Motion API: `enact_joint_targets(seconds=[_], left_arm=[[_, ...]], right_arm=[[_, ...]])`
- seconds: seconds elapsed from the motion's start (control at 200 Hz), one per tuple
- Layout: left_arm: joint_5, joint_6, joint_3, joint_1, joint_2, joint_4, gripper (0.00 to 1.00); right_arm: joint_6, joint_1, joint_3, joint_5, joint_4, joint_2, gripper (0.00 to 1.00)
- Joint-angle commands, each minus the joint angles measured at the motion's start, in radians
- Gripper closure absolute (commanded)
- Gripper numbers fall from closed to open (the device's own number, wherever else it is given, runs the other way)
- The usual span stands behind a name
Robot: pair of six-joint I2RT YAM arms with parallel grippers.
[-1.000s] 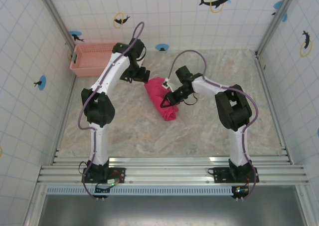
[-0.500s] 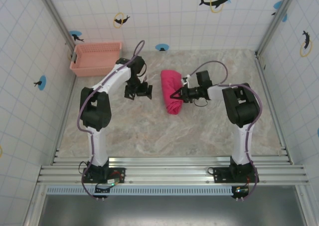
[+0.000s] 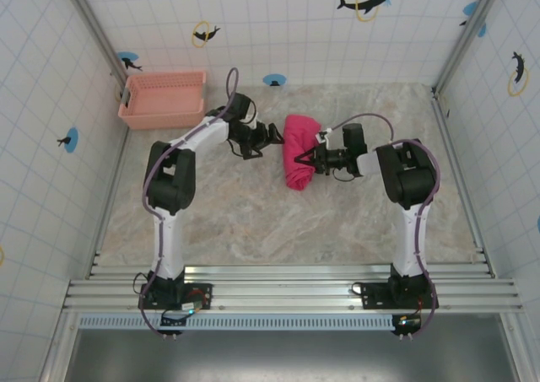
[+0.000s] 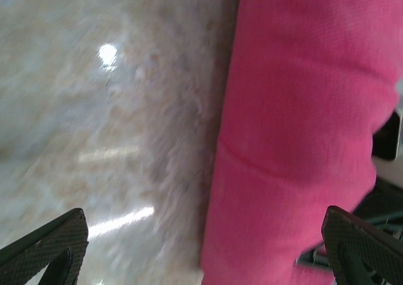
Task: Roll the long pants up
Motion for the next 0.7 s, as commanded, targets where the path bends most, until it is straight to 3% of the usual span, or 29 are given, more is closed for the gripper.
enact_joint_targets(seconds=[0.0, 0.19, 0.565, 0.696], left_arm=[[0.107, -0.098, 0.076, -0.017, 0.077, 0.169, 0.02], [0.158, -0.121, 0.200, -0.033, 0.198, 0.171, 0.03], [0.268, -0.165, 0.110, -0.044, 0.187, 0.382, 0.03], [0.301, -0.096, 0.179, -0.055, 0.243, 0.242, 0.02]], right_arm=[[0.045, 0.002, -0.029, 0.118, -0.168, 0.095, 0.90], [0.037, 0.036, -0.002, 0.104, -0.185, 0.104, 0.90], [0.100, 0.042, 0.031, 0.086, -0.145, 0.158, 0.90], [0.103, 0.040, 0.043, 0.081, -0.147, 0.163, 0.90]])
